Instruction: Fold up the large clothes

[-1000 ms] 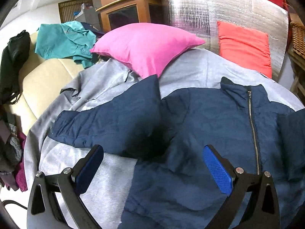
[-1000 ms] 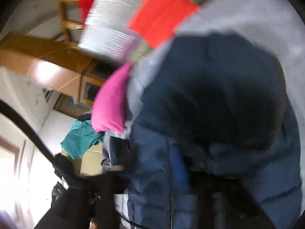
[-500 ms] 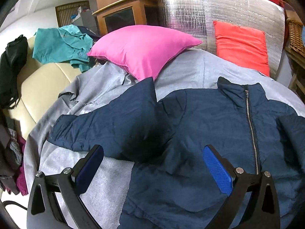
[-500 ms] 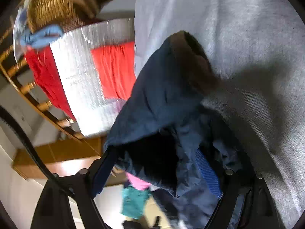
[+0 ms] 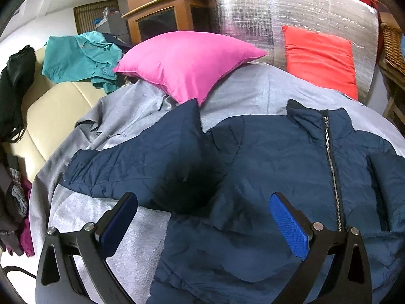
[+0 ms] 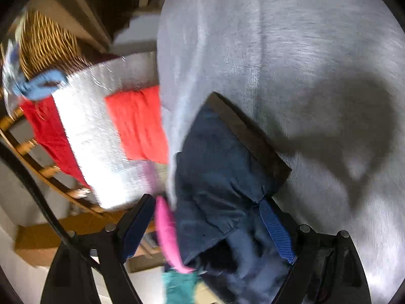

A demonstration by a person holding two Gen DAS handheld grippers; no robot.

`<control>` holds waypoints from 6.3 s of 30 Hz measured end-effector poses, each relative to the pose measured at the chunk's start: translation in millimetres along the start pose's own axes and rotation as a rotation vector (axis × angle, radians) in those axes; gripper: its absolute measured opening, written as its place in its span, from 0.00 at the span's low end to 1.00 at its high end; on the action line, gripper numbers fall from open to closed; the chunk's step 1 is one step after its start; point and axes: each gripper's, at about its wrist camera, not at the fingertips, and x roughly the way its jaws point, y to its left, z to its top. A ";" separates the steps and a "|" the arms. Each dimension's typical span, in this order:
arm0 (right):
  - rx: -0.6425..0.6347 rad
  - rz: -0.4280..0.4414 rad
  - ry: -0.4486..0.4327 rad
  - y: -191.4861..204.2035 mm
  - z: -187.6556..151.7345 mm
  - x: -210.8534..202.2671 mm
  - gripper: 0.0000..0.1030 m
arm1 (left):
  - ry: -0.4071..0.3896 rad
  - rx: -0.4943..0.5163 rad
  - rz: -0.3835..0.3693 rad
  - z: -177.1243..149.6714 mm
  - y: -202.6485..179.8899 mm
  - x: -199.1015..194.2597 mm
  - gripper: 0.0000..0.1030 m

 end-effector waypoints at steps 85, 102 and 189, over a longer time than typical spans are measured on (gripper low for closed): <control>-0.770 -0.383 0.112 87.5 -7.7 147.2 0.41 | 0.143 0.041 -0.030 -5.5 -10.8 40.3 1.00; -0.959 -0.532 0.032 95.3 -50.7 127.5 0.33 | 0.124 0.053 -0.007 -5.6 -7.5 29.3 1.00; -0.918 -0.273 0.026 115.7 -92.4 93.7 0.71 | 0.056 -0.246 -0.055 39.7 131.8 87.9 0.88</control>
